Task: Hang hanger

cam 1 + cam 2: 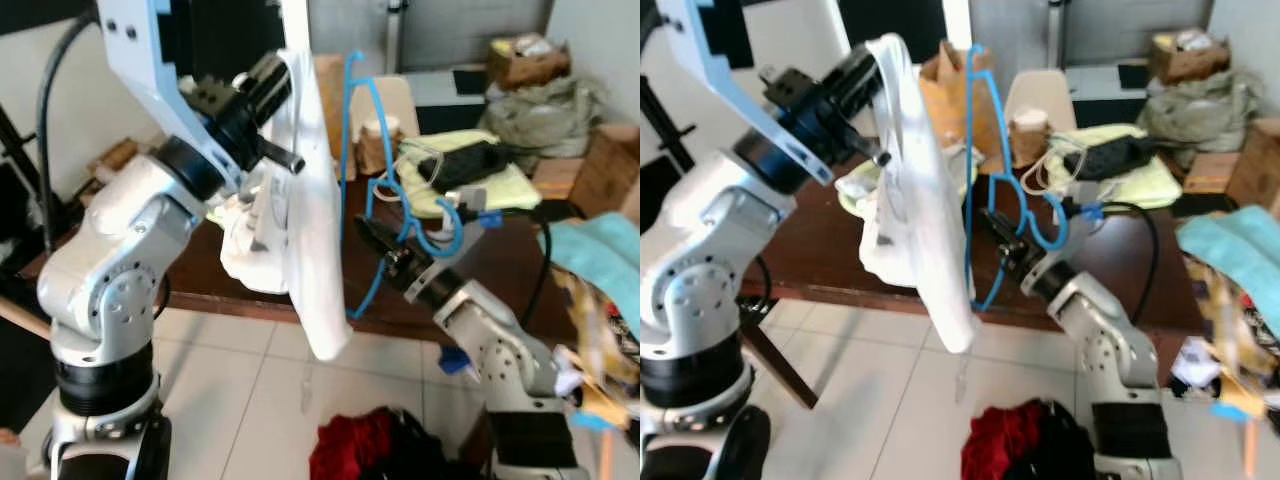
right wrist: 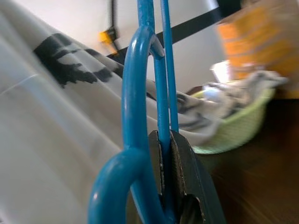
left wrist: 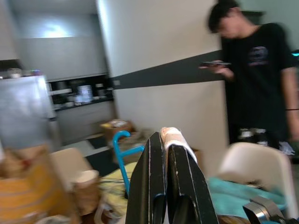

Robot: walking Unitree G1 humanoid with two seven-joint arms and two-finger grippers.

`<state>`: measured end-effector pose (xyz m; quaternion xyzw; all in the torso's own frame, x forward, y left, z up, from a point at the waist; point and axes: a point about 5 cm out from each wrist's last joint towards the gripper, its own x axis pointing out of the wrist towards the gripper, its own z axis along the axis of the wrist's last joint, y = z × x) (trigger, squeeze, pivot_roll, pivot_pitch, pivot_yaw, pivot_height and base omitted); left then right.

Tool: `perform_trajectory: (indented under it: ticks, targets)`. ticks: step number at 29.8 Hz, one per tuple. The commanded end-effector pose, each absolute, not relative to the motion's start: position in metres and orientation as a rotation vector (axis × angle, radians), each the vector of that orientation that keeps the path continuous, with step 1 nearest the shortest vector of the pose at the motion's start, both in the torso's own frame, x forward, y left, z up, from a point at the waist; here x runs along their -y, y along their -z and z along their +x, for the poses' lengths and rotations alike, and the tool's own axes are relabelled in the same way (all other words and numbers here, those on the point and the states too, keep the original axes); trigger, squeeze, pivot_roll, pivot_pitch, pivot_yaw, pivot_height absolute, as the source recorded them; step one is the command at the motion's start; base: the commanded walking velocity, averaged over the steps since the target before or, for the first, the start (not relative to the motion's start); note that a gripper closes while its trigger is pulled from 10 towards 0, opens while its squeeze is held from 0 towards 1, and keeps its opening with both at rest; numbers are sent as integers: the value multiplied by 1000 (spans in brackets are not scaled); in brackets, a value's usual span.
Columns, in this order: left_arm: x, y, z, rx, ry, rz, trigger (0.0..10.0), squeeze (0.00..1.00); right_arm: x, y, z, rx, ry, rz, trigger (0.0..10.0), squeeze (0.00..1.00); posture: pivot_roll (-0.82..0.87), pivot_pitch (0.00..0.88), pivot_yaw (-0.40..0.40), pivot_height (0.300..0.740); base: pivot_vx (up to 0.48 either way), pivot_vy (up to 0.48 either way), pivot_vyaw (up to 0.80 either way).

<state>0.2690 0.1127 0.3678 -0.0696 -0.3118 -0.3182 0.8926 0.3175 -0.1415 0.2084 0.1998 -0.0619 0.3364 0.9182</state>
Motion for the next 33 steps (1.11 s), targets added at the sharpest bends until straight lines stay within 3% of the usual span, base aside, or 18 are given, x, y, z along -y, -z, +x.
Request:
perform_trajectory:
  ticks: [1, 33]
  targets:
    - [-115, -368, 270, 652, 659, -159, 10000, 0, 136, -210, 317, 132, -706, 410, 10000, 0, -110, 0, 73, 736, -375, 0, 0]
    - [-92, -345, 280, 567, 728, -240, 10000, 0, 147, -203, 322, 111, -612, 376, 10000, 0, -124, 0, 81, 736, -376, 0, 0]
